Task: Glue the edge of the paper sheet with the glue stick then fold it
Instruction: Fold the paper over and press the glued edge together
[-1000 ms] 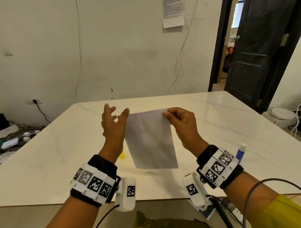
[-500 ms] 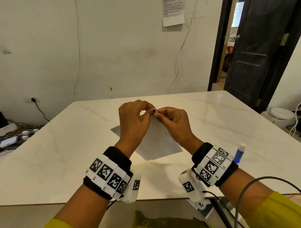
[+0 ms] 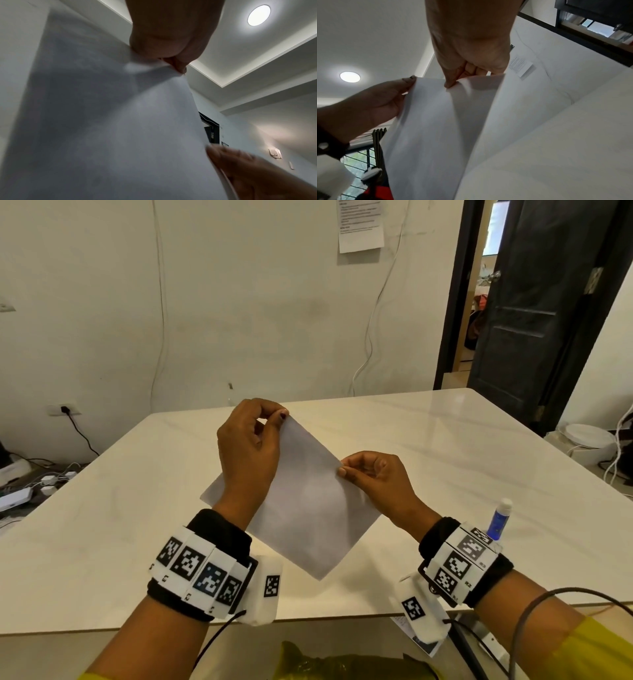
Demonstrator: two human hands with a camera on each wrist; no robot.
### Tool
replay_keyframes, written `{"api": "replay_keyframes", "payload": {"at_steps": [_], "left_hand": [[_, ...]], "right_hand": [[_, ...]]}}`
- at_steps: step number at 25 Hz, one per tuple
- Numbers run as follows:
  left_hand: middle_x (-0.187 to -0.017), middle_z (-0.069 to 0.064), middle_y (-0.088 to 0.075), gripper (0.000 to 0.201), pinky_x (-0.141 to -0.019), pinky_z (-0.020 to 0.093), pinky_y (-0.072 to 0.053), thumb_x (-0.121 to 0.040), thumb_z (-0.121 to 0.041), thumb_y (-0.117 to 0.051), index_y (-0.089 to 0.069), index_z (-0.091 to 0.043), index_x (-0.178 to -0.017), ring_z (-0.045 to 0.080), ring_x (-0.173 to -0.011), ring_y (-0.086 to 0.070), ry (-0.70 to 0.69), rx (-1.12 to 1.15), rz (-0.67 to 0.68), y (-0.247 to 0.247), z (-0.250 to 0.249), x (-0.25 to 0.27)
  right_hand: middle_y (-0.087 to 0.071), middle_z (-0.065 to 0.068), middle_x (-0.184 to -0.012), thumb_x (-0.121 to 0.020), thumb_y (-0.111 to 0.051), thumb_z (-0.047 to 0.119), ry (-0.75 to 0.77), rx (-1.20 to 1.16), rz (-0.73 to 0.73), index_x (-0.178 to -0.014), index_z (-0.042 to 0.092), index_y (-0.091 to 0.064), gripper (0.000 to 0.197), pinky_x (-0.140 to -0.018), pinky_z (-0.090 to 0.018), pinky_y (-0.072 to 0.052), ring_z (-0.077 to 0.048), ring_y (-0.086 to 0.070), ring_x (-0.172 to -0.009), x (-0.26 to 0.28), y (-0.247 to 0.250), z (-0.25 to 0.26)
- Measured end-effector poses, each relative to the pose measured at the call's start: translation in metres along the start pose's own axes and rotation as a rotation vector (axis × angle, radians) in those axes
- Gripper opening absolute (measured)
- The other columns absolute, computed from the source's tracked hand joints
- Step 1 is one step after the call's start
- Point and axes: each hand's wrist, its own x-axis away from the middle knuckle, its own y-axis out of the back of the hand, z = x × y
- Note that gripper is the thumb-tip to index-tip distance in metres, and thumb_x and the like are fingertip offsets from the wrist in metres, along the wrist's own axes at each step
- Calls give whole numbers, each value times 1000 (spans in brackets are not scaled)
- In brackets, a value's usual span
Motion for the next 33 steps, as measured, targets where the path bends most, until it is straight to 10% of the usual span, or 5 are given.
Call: {"api": "replay_keyframes", "payload": {"at_steps": [23,33], "left_hand": [[-78,-13,-57,14,-63,1,-41,-91,-17,-53,-63,-7,-93,-12,-69,-54,244,63,-211,34,34,-2],[-86,2,-60,18,-68,7,-45,-92,-17,-52,-63,-3,-96,-7,-72,-56,291,131,-194,37,38,8]], "right_hand": [[-68,3,-63,-85,-58,4,-316,-434,-119,-78,7,-63,9,-69,-30,-59,-19,-67,-68,11,18,-30],[-54,1,-129,-87,-59,26,-417,-415,25,-128,20,-46,43,-104,-39,-41,-16,-51,-120,-3,-9,-27]]}}
